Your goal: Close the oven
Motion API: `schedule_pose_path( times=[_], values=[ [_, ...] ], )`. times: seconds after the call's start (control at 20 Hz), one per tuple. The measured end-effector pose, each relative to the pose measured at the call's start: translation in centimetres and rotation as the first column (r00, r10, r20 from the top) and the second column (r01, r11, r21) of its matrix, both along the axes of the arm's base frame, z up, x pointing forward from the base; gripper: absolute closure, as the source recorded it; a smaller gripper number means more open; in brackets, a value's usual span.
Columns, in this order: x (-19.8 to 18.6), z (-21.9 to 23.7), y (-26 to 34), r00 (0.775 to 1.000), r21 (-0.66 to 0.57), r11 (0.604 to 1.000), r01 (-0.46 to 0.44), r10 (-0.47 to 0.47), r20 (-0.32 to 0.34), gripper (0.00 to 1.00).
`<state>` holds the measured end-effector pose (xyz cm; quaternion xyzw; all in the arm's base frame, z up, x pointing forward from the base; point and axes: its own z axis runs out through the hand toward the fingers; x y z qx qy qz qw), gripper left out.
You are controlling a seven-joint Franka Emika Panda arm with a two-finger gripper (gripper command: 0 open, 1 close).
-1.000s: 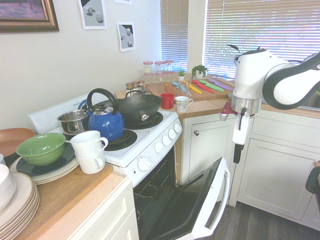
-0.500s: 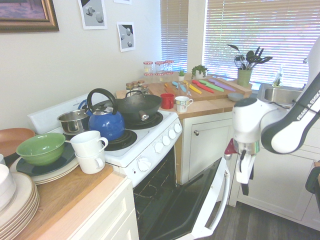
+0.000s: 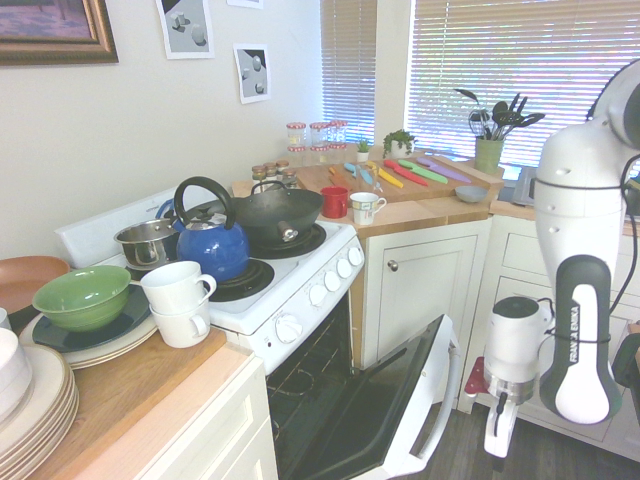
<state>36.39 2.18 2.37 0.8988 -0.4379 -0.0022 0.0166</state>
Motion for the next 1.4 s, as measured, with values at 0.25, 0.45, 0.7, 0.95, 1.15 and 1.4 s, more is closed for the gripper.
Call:
schedule_pose_path(
  times=[0.25, 0.45, 0.7, 0.95, 1.15, 1.4],
  values=[
    [3.8, -3.0, 0.6, 0.988, -0.042, 0.998, 0.044, -0.037, 0.147, 0.00],
    [7.8, -2.3, 1.5, 0.968, -0.045, 0.998, 0.054, -0.041, 0.247, 0.00],
    [13.6, 2.3, 4.3, 0.932, -0.018, 0.999, 0.046, -0.037, 0.360, 0.00],
    [17.2, 6.2, 7.3, 0.912, -0.003, 1.000, 0.024, -0.021, 0.410, 0.00],
    [17.2, 9.6, 6.9, 0.917, 0.027, 0.999, 0.046, -0.052, 0.395, 0.00],
    [14.2, 15.8, 5.5, 0.964, 0.064, 0.996, -0.057, 0.038, 0.262, 0.00]
  ],
)
